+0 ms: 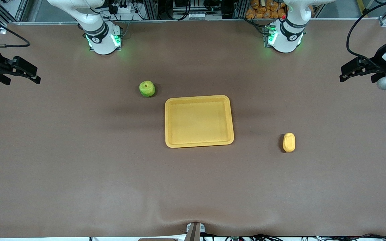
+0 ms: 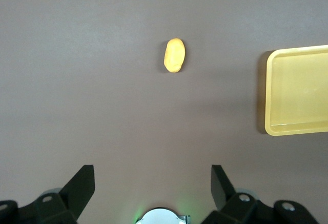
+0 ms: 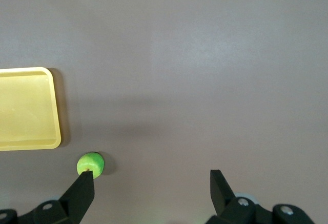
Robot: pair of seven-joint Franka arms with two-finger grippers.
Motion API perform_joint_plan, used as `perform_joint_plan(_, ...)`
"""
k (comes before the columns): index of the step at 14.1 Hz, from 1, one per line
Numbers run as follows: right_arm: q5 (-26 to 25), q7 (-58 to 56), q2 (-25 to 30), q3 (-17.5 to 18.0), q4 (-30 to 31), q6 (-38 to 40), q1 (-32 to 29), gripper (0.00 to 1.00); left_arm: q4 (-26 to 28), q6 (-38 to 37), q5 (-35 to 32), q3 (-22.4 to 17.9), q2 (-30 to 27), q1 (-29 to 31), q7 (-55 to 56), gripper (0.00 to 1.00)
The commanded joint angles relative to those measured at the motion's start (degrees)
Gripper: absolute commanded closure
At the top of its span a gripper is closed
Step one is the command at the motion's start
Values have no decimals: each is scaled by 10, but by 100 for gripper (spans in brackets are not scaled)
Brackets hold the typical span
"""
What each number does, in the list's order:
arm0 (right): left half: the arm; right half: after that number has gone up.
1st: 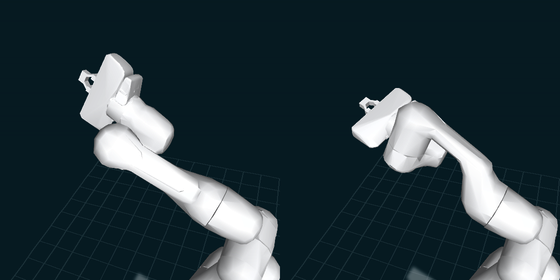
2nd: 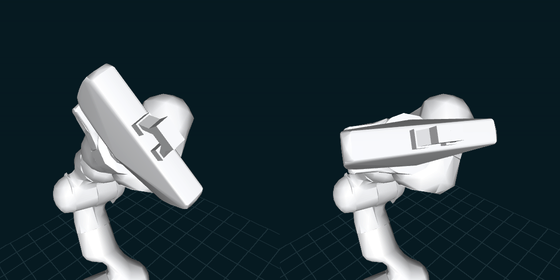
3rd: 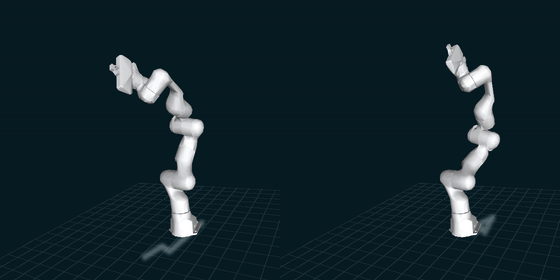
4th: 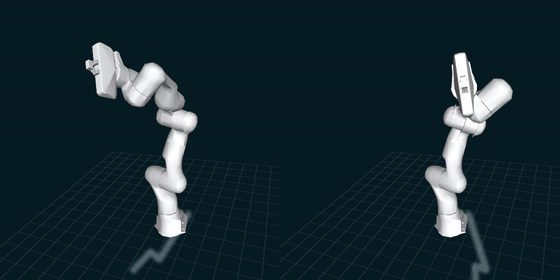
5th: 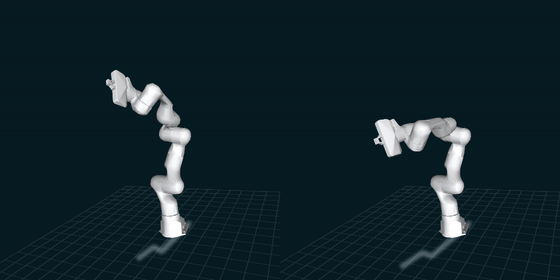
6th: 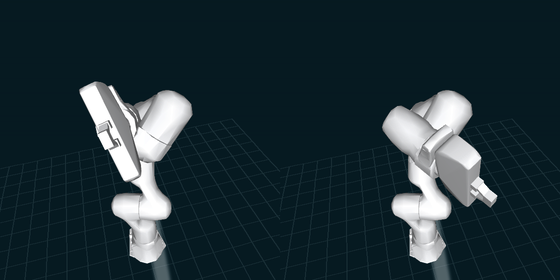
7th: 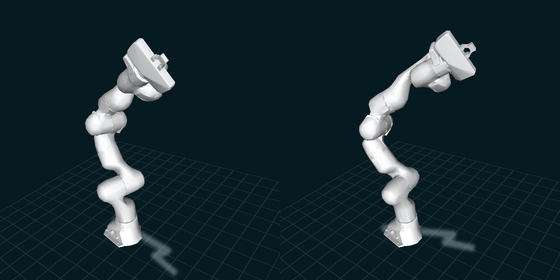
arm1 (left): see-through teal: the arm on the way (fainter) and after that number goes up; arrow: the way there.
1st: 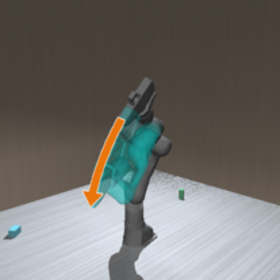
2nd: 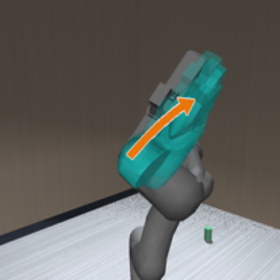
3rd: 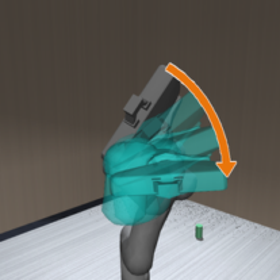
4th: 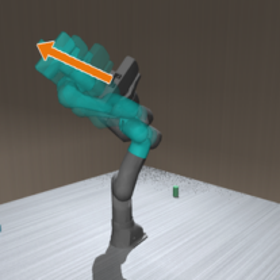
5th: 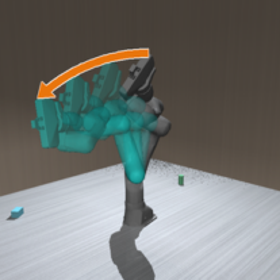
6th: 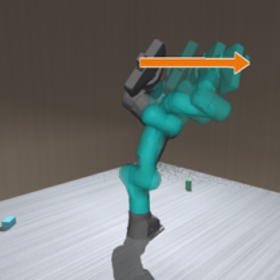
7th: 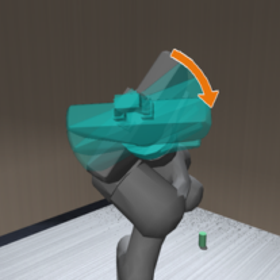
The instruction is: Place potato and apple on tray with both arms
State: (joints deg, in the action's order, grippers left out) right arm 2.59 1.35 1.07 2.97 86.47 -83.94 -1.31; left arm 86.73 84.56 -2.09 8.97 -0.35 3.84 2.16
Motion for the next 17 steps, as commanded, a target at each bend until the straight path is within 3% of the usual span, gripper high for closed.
perform_joint_plan(1,1,-5,-6,5,-12,7,-11,0,-9,-3,0,2,3,4,-21,0)
perform_joint_plan(13,6,-9,-35,5,-10,9,-6,0,-10,1,39,-12,29,20,-31,0)
perform_joint_plan(17,4,-8,-57,7,-8,9,-2,0,-7,30,25,-4,94,6,-23,0)
